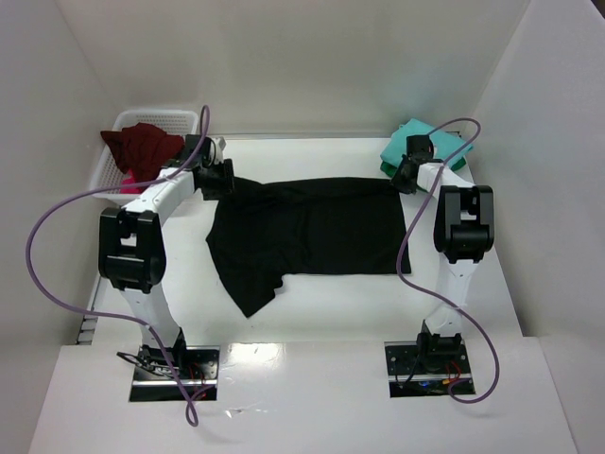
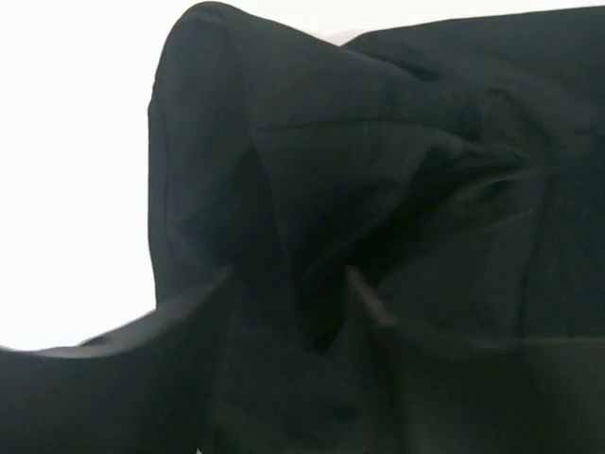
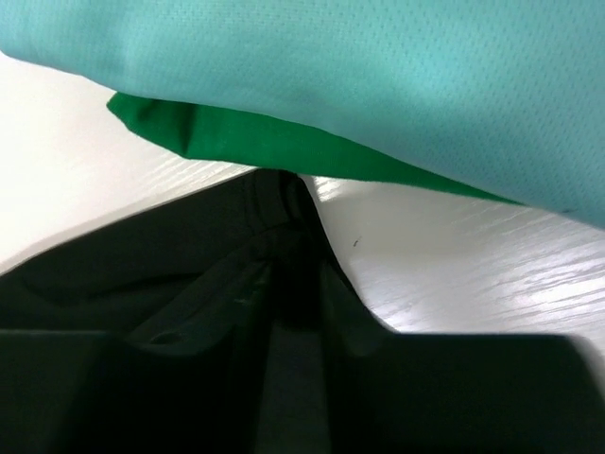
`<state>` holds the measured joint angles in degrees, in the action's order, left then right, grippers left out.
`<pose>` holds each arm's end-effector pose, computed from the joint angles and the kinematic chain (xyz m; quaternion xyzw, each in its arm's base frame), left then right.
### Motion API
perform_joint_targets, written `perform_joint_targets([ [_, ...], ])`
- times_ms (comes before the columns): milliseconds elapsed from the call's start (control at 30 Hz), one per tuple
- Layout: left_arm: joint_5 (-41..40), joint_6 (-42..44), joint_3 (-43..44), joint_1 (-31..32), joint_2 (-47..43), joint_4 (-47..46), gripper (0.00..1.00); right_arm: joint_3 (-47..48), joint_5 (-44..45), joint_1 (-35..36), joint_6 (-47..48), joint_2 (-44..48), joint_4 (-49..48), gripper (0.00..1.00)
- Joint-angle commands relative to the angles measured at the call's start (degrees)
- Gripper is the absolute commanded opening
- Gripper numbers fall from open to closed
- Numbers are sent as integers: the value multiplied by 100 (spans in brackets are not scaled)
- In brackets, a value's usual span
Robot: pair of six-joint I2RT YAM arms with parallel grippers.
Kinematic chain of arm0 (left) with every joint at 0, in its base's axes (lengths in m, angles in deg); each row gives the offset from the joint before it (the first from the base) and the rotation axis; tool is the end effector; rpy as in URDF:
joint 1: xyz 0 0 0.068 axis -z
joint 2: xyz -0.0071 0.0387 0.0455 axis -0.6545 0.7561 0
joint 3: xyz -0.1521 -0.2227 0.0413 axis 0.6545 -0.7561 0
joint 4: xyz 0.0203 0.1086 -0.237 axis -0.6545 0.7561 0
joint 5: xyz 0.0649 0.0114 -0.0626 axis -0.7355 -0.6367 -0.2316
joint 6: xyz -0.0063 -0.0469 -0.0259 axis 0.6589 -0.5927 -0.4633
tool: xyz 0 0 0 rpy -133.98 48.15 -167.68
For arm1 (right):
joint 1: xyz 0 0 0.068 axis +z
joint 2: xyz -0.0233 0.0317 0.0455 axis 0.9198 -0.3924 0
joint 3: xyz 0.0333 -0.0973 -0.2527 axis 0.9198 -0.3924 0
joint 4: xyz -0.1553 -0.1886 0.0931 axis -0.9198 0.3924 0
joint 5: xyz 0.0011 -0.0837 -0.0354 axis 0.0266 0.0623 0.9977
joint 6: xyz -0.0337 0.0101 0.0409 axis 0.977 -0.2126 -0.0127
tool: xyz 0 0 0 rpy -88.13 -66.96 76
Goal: Fold and stack the t-shirts
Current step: Fold the flattened tshirt in 1/3 of the way
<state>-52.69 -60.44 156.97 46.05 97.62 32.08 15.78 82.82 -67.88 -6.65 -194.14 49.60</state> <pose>0.4124 -0.0428 0.2372 -0.0810 0.9318 -0.1417 0.3243 0.4604 -0.0101 0.1674 0.2295 0.9164 0.0408 0.3255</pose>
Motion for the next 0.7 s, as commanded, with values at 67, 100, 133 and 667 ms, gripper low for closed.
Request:
perform_joint_targets([
  [67,-336,-33,474,2,-379,26,85,264,-49,-69,55,468,-205,52],
  [100,-377,-60,511,2,-379,26,87,298,-76,-69,55,495,-205,56],
  [133,-377,-103,530,2,-379,4,89,383,-105,-69,55,495,-205,57],
  [667,-447,-543,1741,2,1572,-528,82,1187,-674,116,222,56,-223,60],
])
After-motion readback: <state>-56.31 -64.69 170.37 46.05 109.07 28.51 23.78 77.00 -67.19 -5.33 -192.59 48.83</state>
